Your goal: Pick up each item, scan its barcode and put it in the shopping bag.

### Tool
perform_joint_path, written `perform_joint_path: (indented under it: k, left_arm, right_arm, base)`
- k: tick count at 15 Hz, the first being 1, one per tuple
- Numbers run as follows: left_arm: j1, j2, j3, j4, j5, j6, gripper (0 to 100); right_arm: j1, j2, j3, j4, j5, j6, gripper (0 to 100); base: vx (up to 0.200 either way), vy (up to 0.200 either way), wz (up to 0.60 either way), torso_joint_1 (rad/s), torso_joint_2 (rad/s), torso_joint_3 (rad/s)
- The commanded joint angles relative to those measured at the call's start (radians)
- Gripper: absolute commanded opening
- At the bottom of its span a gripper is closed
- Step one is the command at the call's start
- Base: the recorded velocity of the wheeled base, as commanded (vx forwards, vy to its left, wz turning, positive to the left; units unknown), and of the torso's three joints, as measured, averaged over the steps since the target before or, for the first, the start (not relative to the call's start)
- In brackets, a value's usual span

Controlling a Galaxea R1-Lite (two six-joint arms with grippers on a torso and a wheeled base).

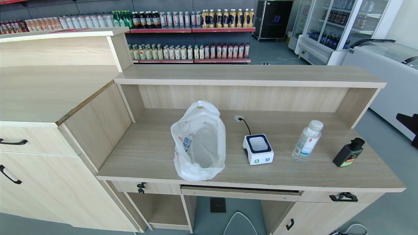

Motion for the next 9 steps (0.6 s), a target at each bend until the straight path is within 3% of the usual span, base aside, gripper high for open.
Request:
perform_joint_path:
  k: [1, 4, 9]
  left_arm:
    - [0.000, 0.000, 0.000, 0.000, 0.000, 0.000, 100]
    - [0.000, 0.000, 0.000, 0.000, 0.000, 0.000, 100]
    - [0.000, 0.000, 0.000, 0.000, 0.000, 0.000, 100]
  right_arm:
    - [-0.072, 0.173, -0.004, -0.049, 0.039, -0.008, 100]
    - [-0.129, 0.229, 0.076, -0.086, 0.149, 0.000, 100]
    - [-0.203, 0.326, 0.139, -0.189, 0.206, -0.034, 100]
  base:
    - [0.000, 0.000, 0.00, 0.000, 0.00, 0.000]
    - [0.000, 0.000, 0.00, 0.000, 0.00, 0.000]
    - [0.000, 0.000, 0.00, 0.000, 0.00, 0.000]
